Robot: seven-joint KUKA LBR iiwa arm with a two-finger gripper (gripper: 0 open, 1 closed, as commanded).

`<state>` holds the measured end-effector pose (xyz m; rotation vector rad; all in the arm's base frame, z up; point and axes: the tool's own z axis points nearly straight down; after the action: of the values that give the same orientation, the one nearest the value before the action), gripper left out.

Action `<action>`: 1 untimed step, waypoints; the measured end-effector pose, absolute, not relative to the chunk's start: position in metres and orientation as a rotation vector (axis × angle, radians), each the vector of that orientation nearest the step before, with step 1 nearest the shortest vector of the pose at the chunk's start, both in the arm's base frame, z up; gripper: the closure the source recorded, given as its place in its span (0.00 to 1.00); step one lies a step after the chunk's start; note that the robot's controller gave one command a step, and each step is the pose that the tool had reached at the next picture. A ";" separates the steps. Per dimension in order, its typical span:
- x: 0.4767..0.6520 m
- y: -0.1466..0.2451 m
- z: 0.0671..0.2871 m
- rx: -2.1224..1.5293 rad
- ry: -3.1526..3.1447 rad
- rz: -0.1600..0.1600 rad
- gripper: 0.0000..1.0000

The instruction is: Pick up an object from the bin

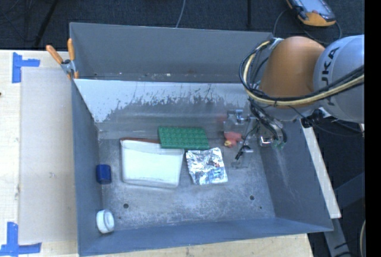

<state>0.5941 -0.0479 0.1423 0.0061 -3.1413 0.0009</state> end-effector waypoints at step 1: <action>0.607 0.010 0.069 0.265 -3.131 -0.001 0.00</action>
Offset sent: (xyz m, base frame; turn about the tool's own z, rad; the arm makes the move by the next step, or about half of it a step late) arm 0.0127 0.0569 -0.0723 -0.1654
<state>0.6071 0.0104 0.0689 0.2649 -3.1309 -0.0014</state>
